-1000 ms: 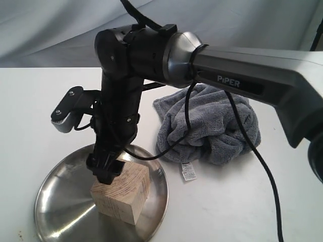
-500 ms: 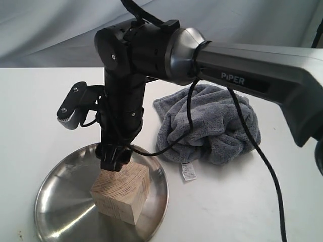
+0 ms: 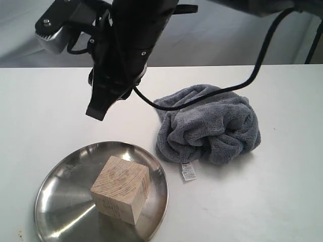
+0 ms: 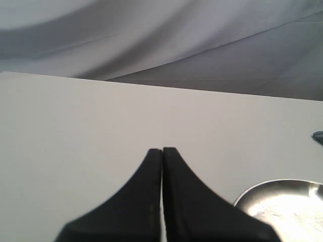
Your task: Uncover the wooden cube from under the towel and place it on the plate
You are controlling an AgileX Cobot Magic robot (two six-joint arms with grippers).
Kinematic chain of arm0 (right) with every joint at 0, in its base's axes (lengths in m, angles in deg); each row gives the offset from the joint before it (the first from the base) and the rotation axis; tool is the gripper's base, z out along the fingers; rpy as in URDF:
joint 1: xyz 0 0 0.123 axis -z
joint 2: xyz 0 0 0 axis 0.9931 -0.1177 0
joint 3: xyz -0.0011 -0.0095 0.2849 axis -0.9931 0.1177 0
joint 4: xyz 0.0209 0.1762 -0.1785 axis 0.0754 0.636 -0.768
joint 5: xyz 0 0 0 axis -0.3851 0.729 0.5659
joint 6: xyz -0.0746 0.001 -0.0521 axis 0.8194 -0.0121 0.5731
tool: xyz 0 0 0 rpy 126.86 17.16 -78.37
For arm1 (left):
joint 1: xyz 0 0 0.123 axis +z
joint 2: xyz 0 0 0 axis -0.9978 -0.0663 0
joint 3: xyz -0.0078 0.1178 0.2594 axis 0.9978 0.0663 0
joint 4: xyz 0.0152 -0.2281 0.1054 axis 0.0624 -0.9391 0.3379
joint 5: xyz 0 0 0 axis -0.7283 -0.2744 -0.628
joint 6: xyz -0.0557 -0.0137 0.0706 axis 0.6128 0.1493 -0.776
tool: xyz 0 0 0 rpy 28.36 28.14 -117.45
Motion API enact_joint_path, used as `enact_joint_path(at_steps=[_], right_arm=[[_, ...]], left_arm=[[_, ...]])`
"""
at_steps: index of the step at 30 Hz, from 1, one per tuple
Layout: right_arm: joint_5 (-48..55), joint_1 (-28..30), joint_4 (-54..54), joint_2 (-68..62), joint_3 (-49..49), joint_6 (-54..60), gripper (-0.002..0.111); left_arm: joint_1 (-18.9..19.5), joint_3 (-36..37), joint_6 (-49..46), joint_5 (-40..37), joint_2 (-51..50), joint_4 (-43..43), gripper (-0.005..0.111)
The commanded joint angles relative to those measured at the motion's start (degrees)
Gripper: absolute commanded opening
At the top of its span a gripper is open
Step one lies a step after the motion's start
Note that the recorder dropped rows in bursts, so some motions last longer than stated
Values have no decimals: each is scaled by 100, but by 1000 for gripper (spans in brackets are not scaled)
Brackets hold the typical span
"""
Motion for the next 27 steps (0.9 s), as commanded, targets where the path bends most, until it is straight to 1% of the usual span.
enact_joint_path(at_steps=[1,4,5,7,12,15,21,24,27], right_arm=[[259,10,-85,72,1,-368,59],[297,10,-196,211,1,-611,84],[336,10,-196,284,1,-611,91],[416,10,-209,467,1,-686,98],[416,10,-229,1127,1,-1016,98],[416,10,-460,1685,1,-1410,98],[416,10,-1667,2870,202,-2374,98],[416,10,-2334,3552,534,-2746,98],[416,10,-2789,4166,972,-2890,98]], left_arm=[[10,26,28,41,29,-46,2],[10,26,28,41,29,-46,2],[10,26,28,41,29,-46,2],[10,26,28,41,29,-46,2],[10,26,28,41,29,-46,2],[10,26,28,41,29,-46,2],[10,26,28,41,29,-46,2],[10,26,28,41,29,-46,2],[10,26,28,41,29,-46,2]])
